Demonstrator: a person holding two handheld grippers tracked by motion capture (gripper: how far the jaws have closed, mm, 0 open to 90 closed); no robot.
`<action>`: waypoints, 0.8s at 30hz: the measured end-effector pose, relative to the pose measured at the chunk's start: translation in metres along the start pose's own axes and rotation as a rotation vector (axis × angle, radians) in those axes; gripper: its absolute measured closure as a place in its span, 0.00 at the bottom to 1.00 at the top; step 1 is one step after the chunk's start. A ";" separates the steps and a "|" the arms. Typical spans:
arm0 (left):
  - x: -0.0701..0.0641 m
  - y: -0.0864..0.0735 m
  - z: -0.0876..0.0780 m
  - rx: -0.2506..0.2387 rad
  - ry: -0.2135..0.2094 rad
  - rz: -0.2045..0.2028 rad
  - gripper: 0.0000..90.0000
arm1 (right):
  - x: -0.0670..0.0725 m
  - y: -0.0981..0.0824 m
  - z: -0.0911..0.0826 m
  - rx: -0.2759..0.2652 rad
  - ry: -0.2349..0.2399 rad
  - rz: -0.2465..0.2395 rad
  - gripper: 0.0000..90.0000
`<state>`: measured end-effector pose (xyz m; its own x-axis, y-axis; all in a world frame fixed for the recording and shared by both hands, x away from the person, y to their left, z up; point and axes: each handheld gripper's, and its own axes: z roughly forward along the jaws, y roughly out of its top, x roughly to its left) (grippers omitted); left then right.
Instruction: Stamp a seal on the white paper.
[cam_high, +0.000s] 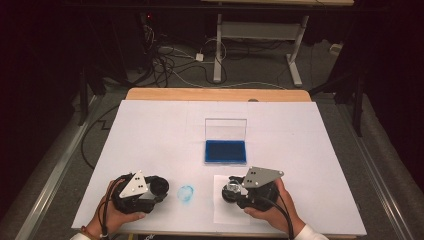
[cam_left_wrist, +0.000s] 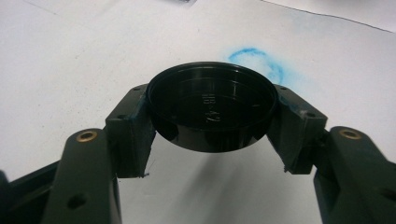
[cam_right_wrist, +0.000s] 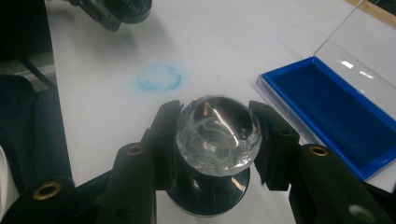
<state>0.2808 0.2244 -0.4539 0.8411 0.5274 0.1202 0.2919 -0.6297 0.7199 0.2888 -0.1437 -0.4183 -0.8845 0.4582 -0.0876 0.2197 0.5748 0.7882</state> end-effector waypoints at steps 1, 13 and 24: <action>0.000 0.000 0.000 0.000 -0.001 0.001 0.40 | 0.001 -0.001 0.001 0.007 0.003 -0.002 0.63; -0.001 0.000 0.000 0.001 -0.004 0.002 0.40 | 0.005 -0.009 0.009 0.035 0.005 -0.012 0.63; -0.002 0.001 0.000 0.001 -0.002 0.002 0.40 | 0.005 -0.007 0.006 0.027 0.003 -0.008 0.63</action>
<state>0.2797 0.2230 -0.4536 0.8426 0.5248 0.1206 0.2906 -0.6317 0.7187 0.2854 -0.1419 -0.4280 -0.8875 0.4514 -0.0924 0.2234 0.5969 0.7705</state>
